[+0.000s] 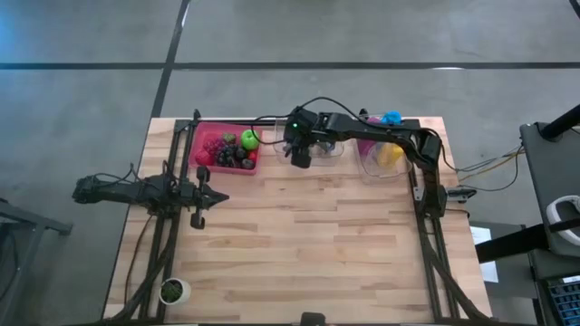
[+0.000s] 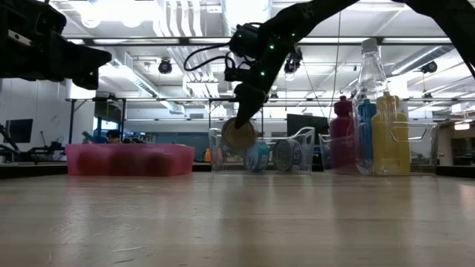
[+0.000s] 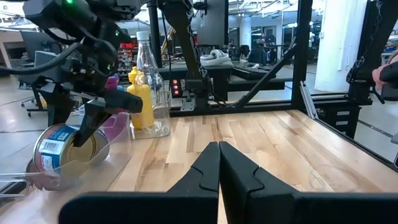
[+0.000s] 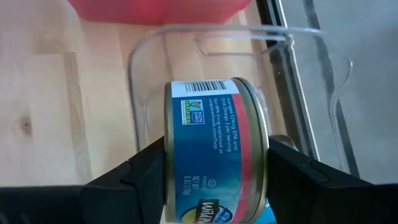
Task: Pick & Place Food Item
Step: Put the blue pink tuna can into the left transparent bin, then return to Home Position
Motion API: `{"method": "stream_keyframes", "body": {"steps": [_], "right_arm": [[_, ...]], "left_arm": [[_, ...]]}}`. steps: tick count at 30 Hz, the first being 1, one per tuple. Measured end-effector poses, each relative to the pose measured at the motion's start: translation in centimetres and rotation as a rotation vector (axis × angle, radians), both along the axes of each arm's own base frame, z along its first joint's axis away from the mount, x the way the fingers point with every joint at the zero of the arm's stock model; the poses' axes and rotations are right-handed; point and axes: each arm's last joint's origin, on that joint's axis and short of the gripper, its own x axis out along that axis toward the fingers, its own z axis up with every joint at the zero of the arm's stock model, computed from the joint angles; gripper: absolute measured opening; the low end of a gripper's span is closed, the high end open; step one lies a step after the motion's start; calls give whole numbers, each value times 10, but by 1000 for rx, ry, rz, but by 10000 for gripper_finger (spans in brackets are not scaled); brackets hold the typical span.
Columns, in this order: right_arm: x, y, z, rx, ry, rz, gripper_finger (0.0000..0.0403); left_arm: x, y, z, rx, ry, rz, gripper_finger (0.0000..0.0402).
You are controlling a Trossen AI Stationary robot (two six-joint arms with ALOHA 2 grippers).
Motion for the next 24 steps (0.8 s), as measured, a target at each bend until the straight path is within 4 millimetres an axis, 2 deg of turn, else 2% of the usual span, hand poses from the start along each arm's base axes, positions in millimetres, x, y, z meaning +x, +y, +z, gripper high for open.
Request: {"method": "stream_keyframes", "body": {"steps": [14, 24], "right_arm": [[-1, 0, -12, -12, 8, 16, 221], [-2, 0, -11, -12, 0, -1, 282]], "left_arm": [[0, 0, 0, 0, 0, -1, 4], [0, 0, 0, -2, 0, -1, 4]]}}
